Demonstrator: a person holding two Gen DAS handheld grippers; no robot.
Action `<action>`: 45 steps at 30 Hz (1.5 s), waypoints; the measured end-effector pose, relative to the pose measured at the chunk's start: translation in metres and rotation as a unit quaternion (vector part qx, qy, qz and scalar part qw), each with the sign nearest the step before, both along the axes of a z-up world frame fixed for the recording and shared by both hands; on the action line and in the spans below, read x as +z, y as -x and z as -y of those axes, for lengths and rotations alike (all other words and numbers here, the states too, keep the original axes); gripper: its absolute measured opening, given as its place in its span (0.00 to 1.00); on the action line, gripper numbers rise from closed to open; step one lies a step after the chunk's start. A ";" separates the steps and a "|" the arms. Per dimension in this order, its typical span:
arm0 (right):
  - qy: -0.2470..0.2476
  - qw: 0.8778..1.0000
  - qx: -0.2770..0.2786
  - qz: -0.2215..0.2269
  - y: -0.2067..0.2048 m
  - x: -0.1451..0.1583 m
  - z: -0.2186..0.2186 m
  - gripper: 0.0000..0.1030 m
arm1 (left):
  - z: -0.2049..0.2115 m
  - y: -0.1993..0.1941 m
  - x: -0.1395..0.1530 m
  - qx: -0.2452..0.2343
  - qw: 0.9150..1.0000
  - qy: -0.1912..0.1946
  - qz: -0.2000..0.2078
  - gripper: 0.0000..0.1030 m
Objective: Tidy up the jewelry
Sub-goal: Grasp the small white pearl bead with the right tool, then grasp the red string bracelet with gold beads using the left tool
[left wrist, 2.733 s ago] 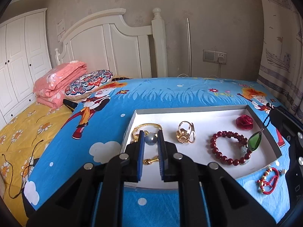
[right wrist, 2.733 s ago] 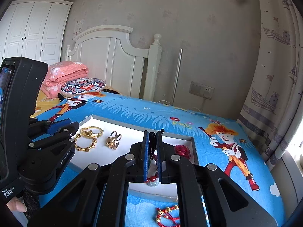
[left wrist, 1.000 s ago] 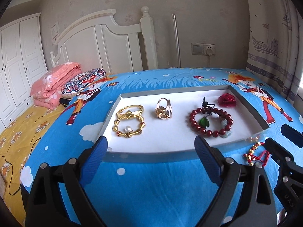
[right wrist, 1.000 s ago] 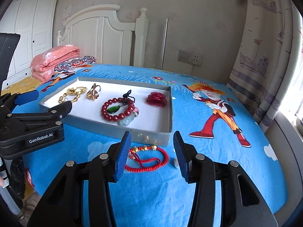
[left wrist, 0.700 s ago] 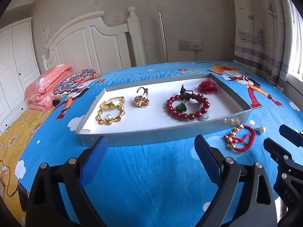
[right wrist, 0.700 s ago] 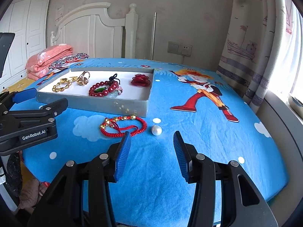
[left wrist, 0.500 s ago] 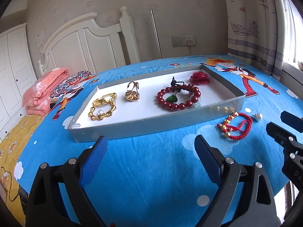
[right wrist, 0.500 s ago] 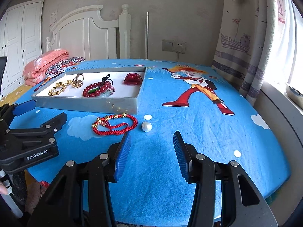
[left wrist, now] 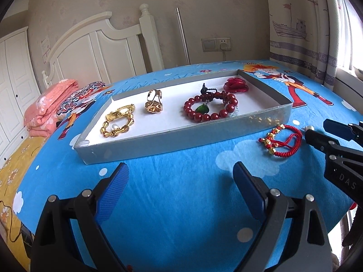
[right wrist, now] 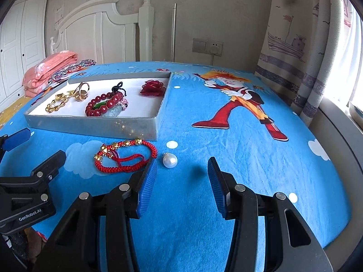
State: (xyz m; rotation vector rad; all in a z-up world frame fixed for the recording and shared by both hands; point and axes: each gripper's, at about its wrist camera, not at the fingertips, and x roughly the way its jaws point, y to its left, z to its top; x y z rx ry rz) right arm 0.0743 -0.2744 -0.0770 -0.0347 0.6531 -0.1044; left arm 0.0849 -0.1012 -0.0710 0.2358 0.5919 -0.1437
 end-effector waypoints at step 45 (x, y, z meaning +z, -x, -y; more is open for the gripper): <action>-0.010 0.998 -0.031 0.060 0.061 0.006 0.030 0.13 | 0.095 0.013 0.004 -0.109 0.994 0.027 -0.014 0.05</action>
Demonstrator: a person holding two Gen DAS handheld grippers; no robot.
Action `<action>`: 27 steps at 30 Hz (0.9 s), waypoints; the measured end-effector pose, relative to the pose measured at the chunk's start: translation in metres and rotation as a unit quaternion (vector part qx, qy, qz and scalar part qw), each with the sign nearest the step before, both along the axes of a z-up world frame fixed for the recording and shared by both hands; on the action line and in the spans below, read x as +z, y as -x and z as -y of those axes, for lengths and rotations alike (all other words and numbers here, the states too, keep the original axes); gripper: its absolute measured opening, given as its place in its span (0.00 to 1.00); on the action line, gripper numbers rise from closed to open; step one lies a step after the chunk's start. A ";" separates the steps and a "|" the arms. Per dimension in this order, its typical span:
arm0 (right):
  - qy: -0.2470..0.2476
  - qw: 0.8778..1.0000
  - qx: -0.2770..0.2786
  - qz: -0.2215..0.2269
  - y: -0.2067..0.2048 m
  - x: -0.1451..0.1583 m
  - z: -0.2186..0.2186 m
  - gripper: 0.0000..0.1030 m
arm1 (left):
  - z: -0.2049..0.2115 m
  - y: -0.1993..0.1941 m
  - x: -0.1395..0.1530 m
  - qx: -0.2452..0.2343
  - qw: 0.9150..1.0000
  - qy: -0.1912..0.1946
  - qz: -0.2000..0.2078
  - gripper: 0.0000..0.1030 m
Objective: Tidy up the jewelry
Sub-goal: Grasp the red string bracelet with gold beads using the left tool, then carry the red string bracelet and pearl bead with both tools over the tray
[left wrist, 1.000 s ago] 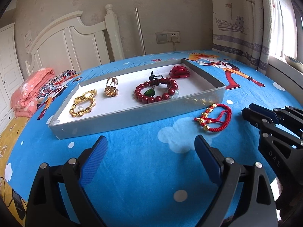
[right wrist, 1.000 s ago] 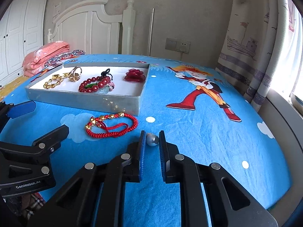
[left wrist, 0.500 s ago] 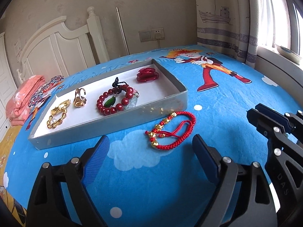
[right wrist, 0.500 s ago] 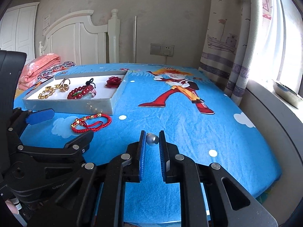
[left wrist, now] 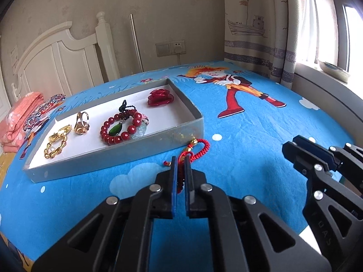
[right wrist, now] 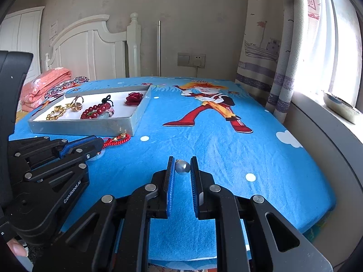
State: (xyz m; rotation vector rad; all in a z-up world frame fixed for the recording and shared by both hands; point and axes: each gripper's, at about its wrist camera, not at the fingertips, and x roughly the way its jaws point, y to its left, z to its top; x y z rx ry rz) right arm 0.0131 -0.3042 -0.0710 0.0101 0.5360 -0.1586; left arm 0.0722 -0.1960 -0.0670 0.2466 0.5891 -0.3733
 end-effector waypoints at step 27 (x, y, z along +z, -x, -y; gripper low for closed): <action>0.028 0.996 0.078 0.013 -0.005 0.018 -0.069 0.13 | -0.101 0.002 0.026 0.092 0.993 0.067 0.015 0.05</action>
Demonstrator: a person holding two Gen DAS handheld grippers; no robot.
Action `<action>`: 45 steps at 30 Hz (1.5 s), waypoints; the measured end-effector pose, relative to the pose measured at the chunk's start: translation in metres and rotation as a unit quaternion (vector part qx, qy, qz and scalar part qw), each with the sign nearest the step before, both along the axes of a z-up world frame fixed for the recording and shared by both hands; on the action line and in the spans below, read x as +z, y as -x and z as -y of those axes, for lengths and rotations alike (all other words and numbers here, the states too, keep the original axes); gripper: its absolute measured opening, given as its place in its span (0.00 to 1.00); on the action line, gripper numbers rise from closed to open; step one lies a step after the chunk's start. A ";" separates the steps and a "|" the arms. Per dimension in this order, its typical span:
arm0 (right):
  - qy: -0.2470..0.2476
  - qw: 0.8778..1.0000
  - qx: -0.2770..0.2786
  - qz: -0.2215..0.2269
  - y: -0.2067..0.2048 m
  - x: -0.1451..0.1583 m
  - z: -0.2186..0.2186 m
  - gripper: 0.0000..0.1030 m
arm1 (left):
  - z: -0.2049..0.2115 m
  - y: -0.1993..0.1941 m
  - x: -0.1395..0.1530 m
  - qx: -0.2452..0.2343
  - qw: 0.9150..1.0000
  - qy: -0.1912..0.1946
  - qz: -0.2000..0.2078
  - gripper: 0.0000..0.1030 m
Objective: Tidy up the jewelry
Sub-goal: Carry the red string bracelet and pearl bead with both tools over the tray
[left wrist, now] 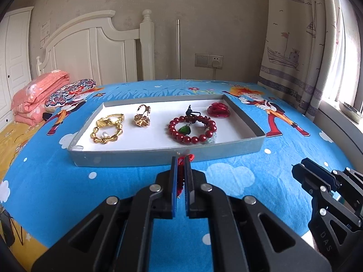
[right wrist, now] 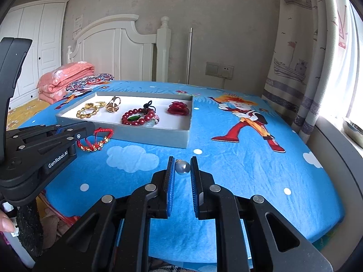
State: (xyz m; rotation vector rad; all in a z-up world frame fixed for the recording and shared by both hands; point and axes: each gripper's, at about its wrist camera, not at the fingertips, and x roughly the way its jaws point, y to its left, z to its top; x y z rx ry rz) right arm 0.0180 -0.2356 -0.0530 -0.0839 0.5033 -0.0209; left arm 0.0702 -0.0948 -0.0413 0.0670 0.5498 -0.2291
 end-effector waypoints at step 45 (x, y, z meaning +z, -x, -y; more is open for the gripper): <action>-0.010 1.000 0.015 0.009 -0.139 0.060 -0.059 0.13 | -0.054 -0.097 0.057 0.087 0.996 -0.013 0.033 0.05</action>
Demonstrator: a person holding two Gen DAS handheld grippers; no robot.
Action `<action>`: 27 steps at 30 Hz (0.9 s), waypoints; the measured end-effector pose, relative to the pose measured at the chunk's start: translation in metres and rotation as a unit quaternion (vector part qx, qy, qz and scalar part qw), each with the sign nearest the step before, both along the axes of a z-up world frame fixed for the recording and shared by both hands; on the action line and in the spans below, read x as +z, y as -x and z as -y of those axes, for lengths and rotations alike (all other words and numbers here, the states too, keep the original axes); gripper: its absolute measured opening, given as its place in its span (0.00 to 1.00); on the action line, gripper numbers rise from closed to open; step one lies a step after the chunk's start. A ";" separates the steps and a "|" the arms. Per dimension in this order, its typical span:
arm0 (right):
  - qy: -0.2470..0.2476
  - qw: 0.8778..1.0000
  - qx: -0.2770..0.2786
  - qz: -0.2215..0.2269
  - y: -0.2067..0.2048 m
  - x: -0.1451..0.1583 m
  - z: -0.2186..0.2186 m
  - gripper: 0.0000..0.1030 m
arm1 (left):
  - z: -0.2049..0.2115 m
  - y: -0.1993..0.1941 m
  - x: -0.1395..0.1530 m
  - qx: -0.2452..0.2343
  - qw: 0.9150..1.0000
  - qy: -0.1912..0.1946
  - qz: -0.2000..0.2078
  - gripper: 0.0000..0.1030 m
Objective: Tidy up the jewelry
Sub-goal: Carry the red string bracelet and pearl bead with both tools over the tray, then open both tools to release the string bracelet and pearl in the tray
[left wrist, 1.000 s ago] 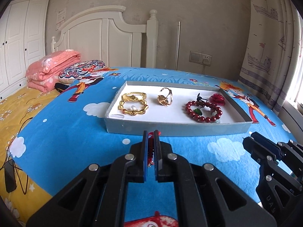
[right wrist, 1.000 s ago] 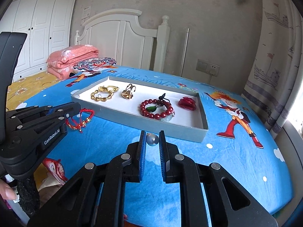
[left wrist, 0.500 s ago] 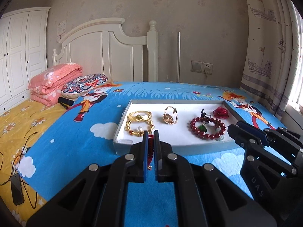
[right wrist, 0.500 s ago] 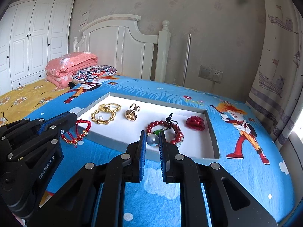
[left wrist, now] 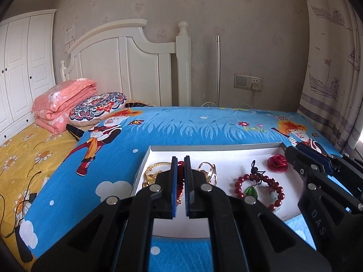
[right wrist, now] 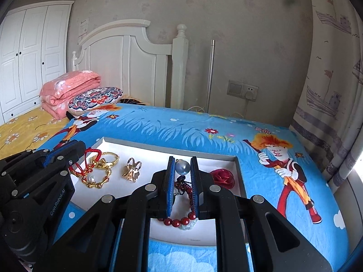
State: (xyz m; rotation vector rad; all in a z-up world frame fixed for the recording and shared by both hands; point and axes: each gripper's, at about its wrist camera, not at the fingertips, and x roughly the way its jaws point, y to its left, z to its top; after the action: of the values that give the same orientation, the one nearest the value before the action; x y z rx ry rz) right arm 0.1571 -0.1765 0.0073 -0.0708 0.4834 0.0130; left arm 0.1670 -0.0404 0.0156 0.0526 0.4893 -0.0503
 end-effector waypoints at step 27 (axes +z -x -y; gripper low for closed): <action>0.008 0.998 -0.025 -0.061 -0.048 -0.026 0.008 0.37 | 0.002 -0.055 -0.031 0.028 0.998 -0.021 -0.049 0.50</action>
State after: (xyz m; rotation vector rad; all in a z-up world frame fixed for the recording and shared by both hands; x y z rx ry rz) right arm 0.2048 -0.1849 -0.0187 -0.0727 0.6067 -0.0365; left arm 0.2219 -0.0427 -0.0154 0.0782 0.5889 0.0131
